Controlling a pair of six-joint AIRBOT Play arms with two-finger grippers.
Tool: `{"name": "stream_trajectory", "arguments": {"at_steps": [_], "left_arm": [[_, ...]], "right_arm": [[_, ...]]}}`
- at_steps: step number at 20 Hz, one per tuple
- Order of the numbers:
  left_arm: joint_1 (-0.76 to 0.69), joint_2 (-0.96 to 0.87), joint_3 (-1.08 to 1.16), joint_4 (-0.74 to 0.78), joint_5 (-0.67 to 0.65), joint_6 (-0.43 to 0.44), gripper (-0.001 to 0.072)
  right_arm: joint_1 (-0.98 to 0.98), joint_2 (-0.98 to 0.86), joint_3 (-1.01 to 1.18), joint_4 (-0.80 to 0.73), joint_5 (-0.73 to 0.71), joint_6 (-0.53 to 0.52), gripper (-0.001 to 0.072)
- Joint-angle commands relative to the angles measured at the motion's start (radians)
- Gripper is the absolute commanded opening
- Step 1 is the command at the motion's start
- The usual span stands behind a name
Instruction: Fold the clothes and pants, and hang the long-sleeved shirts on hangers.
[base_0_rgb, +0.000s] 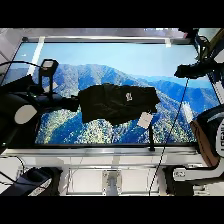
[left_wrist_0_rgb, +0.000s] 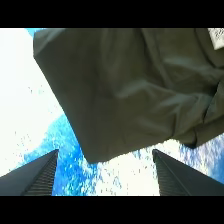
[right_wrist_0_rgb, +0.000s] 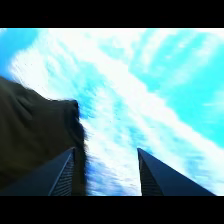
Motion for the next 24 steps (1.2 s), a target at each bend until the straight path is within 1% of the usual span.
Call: {"name": "stream_trajectory", "arguments": {"at_steps": [1, 2, 3, 4, 5, 10, 13, 15, 19, 24], "left_arm": [[0.003, 0.018, 0.000, 0.012, 0.026, -0.029, 0.0653], [0.003, 0.016, 0.000, 0.012, 0.026, -0.034, 0.0653], [0.003, 0.017, 0.000, 0.012, 0.026, -0.034, 0.0653], [0.003, 0.016, 0.000, 0.012, 0.026, -0.034, 0.0653], [0.003, 0.016, 0.000, 0.012, 0.027, -0.035, 0.0653], [0.003, 0.016, 0.000, 0.012, 0.026, -0.082, 0.0652], [0.003, 0.016, 0.000, 0.012, 0.023, -0.082, 0.0653], [0.003, 0.016, 0.000, 0.012, 0.023, -0.082, 0.0653], [0.003, 0.016, -0.001, 0.012, 0.023, -0.082, 0.0653], [0.003, -0.006, -0.002, 0.012, 0.023, -0.082, 0.0653]], "right_arm": [[-0.082, -0.143, -0.004, 0.435, 0.109, -0.026, 0.0553], [-0.098, -0.196, -0.010, 0.511, 0.144, -0.057, 0.0638], [-0.101, -0.244, -0.009, 0.500, 0.190, -0.075, 0.0700], [-0.100, -0.282, -0.010, 0.458, 0.209, -0.075, 0.0708], [-0.094, -0.319, -0.011, 0.428, 0.208, -0.074, 0.0708], [-0.058, -0.432, -0.014, 0.401, 0.181, -0.074, 0.0710], [-0.042, -0.463, -0.014, 0.354, 0.212, -0.074, 0.0709], [-0.042, -0.480, -0.017, 0.365, 0.247, -0.070, 0.0706], [-0.035, -0.491, -0.024, 0.348, 0.257, -0.070, 0.0697], [0.021, -0.525, -0.024, 0.344, 0.254, -0.071, 0.0696]]}}
